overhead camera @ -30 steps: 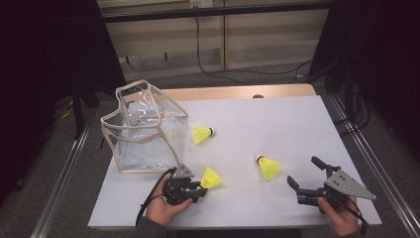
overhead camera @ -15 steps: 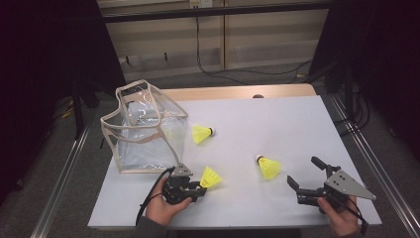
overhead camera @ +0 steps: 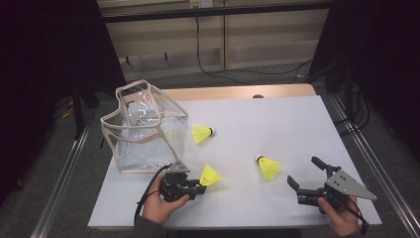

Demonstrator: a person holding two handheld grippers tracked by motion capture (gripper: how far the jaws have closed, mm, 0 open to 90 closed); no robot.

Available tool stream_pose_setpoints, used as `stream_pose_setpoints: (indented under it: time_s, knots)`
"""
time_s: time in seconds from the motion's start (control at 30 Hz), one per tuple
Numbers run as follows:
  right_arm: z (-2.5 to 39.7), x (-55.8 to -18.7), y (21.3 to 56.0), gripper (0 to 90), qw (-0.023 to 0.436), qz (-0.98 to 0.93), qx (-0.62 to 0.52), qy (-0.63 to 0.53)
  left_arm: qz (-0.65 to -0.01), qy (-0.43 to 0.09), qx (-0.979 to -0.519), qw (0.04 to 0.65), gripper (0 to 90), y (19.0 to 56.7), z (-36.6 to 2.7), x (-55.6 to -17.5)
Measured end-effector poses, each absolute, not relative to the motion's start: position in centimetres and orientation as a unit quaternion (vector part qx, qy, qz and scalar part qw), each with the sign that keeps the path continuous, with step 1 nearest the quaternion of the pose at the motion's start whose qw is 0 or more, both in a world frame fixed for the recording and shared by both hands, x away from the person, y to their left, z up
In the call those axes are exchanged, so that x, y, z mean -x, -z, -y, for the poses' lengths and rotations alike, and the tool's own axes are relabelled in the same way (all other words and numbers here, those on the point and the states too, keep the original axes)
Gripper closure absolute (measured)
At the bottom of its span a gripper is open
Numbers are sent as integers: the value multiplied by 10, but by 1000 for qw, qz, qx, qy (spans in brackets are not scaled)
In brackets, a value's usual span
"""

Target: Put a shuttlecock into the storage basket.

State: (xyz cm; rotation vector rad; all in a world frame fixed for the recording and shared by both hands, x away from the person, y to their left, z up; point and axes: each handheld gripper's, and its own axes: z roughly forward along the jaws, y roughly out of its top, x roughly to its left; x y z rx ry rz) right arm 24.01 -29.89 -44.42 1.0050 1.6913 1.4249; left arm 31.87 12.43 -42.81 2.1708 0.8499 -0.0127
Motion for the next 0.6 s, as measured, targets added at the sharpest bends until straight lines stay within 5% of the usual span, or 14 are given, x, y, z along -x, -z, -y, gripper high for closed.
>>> stream_pose_setpoints:
  time_s: [0.6]
  knots:
    - [299,-241,445,6,347,-652,-388,-551,-343,10,-853,393,648,414,-125,-327]
